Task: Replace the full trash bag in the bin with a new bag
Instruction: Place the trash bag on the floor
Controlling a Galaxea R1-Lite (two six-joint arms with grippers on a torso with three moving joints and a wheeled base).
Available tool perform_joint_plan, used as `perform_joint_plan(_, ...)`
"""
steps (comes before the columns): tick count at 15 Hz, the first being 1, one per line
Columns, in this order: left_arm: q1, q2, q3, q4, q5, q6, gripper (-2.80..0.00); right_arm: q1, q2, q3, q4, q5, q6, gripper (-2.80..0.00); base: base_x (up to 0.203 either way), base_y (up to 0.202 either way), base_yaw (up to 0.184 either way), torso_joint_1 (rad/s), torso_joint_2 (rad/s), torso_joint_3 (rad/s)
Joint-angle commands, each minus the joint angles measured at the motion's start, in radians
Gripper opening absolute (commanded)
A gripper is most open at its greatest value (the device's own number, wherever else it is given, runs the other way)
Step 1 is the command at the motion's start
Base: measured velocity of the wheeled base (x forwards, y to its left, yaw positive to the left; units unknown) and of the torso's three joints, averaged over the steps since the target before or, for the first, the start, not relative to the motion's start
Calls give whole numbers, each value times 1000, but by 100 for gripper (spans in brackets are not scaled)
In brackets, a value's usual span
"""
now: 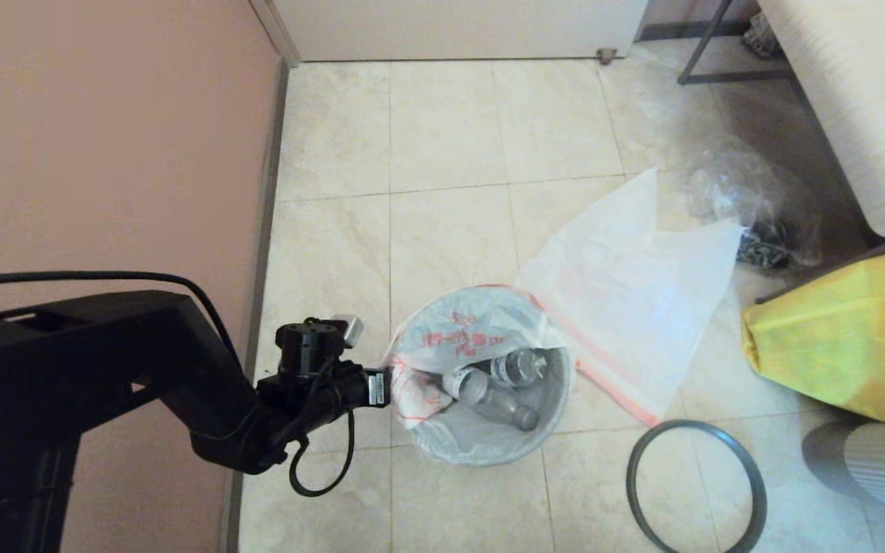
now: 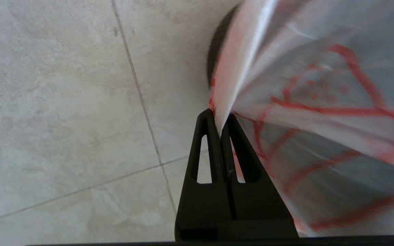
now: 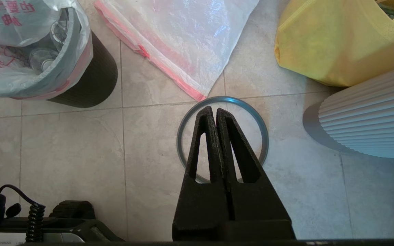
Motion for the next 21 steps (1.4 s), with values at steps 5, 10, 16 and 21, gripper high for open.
perform_joint_plan(5, -71, -258, 109, 116, 32, -1, -280, 0, 1, 0, 0, 0, 0, -280, 0, 0, 0, 0, 0, 0)
perform_joint_plan(10, -121, -456, 120, 400, 32, -51, -280, 0, 1, 0, 0, 0, 0, -280, 0, 0, 0, 0, 0, 0)
perform_joint_plan(16, -30, -278, 57, 414, 31, -61, -280, 0, 1, 0, 0, 0, 0, -280, 0, 0, 0, 0, 0, 0)
perform_joint_plan(21, -11, -174, 50, 284, -40, -55, 0, 0, 1, 0, 0, 0, 0, -280, 0, 0, 0, 0, 0, 0)
